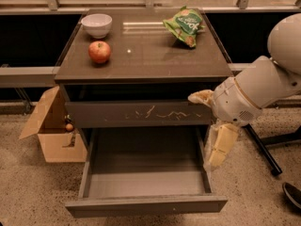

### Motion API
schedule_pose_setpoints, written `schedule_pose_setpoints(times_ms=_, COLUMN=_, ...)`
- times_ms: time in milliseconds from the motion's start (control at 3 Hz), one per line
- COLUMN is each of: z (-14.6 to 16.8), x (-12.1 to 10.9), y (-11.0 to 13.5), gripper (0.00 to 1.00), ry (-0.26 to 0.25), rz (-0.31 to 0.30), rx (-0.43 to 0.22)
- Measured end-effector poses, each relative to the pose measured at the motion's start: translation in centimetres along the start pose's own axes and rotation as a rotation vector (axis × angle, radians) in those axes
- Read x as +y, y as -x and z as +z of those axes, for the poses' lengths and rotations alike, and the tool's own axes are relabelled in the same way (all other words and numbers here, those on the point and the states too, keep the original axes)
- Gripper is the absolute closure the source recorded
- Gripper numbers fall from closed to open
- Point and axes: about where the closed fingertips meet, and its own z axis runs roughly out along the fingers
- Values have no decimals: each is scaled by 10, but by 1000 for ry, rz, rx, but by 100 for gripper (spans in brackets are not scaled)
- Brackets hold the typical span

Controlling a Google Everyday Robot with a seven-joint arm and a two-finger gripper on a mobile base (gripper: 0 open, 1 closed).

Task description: Close middle drawer

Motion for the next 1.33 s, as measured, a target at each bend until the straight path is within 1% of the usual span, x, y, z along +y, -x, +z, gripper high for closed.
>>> schedule_pose_setpoints(times_ms=333, z=13, x=3, y=-6, gripper=0, ry=24, rz=-5, rx=1)
schedule_pose_setpoints(times_ms=667, z=45, x=13, y=-31, gripper=0, ry=66, rz=-2, rx=-9)
schedule_pose_setpoints(times_ms=1000, z=92, x=29, y=-58, gripper=0, ry=113, rz=-9, rx=30)
schedule_pose_setpoints(times_ms=1333, z=126, x=40, y=-76, gripper=0, ry=149, rz=-5, rx=51)
